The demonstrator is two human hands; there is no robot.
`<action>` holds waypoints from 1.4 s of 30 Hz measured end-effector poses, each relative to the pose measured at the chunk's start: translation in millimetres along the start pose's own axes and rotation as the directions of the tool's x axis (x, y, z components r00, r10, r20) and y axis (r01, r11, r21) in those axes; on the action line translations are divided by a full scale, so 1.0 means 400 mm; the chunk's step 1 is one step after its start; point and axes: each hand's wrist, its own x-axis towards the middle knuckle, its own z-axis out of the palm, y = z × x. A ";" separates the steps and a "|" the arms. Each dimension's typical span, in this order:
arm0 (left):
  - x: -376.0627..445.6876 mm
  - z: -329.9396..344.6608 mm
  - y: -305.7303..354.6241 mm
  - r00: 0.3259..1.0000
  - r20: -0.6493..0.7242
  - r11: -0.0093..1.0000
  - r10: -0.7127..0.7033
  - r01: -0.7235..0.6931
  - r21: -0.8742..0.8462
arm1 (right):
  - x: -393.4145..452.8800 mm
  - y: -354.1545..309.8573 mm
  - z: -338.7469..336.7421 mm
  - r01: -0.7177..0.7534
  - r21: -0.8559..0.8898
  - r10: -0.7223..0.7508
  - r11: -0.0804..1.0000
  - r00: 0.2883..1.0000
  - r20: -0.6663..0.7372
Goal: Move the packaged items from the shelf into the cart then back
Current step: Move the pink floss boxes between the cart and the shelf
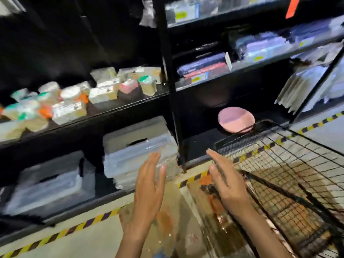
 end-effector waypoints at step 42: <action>0.804 -0.381 -0.564 0.977 -0.215 0.996 0.003 0.018 0.093 | 0.963 -0.194 0.789 0.173 -0.172 -0.147 0.970 0.977 0.157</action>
